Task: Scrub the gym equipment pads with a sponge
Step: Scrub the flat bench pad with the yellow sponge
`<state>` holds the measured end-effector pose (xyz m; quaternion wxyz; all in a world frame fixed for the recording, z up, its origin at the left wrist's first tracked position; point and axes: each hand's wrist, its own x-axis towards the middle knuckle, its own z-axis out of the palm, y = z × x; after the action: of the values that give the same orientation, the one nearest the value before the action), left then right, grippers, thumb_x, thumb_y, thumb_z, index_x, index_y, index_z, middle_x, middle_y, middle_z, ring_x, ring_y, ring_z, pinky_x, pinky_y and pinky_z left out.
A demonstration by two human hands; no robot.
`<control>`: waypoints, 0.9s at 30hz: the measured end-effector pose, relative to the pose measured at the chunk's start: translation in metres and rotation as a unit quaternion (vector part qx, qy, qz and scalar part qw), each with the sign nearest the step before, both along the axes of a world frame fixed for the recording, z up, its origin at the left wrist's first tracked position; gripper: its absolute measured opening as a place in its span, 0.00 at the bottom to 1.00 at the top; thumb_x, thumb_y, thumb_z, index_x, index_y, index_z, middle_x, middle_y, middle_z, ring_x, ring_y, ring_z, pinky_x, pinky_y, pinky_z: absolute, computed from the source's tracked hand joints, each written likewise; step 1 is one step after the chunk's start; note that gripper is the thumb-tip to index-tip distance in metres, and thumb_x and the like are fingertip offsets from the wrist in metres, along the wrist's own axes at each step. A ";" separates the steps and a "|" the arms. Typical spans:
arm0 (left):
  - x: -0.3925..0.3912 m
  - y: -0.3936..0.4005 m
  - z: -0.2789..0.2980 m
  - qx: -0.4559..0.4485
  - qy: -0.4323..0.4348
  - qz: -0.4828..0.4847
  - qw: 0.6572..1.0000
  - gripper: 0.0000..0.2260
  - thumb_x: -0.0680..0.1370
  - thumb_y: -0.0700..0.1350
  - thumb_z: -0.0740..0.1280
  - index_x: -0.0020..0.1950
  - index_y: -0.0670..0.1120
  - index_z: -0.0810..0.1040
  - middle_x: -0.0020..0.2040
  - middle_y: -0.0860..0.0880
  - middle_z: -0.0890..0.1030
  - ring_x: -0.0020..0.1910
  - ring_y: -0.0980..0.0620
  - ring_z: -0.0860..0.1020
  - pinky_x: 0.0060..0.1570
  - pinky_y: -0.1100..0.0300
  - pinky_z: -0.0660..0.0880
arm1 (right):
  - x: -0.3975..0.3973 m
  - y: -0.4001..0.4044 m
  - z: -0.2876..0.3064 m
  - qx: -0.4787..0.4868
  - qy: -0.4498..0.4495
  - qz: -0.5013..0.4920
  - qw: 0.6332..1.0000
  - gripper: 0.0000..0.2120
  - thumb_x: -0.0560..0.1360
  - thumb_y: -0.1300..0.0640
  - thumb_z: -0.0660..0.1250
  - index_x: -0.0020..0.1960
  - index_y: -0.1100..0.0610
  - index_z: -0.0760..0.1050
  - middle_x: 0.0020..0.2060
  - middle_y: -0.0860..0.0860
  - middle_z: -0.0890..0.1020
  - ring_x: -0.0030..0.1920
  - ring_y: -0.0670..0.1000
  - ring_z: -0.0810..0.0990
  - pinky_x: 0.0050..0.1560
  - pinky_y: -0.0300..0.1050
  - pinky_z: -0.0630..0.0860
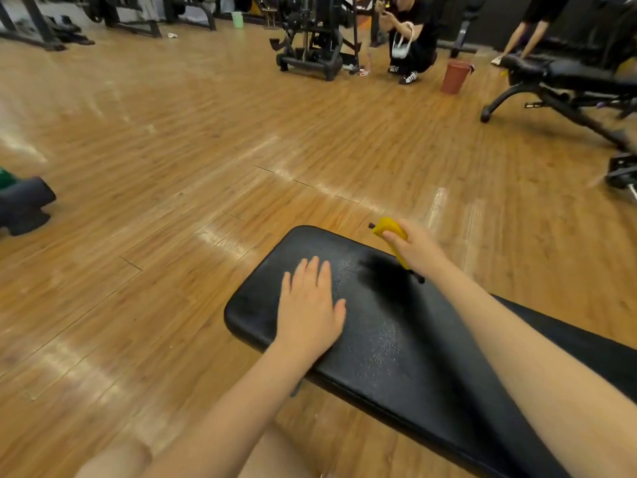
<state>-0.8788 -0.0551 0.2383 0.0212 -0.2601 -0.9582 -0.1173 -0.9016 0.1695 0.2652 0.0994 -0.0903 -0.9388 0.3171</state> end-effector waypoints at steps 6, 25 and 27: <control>0.015 0.037 -0.025 -0.039 -0.040 -0.039 0.998 0.34 0.79 0.64 0.43 0.79 0.46 0.48 0.79 0.48 0.47 0.77 0.49 0.44 0.74 0.49 0.41 | -0.014 0.023 -0.030 0.034 -0.166 0.005 0.986 0.13 0.77 0.51 0.63 0.57 0.59 0.74 0.47 0.53 0.76 0.47 0.52 0.73 0.44 0.42 0.67; 0.018 0.037 -0.018 -0.032 -0.046 -0.031 0.998 0.32 0.80 0.63 0.50 0.78 0.46 0.50 0.79 0.50 0.50 0.77 0.51 0.46 0.74 0.50 0.44 | 0.096 0.098 -0.009 -0.054 -0.199 -0.059 0.977 0.11 0.77 0.56 0.64 0.58 0.57 0.74 0.48 0.52 0.78 0.46 0.50 0.74 0.40 0.39 0.68; 0.018 0.038 -0.019 -0.028 -0.046 -0.032 0.998 0.32 0.80 0.63 0.50 0.78 0.46 0.51 0.79 0.50 0.50 0.77 0.51 0.46 0.74 0.50 0.44 | 0.128 0.120 -0.008 -0.052 -0.193 -0.092 0.976 0.12 0.76 0.56 0.65 0.59 0.56 0.75 0.50 0.53 0.78 0.49 0.51 0.75 0.45 0.41 0.67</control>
<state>-0.8607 -0.0176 0.2191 -0.0338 -0.2857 -0.9522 -0.1029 -0.7737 0.2892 0.2573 -0.0598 -0.2404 -0.9102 0.3318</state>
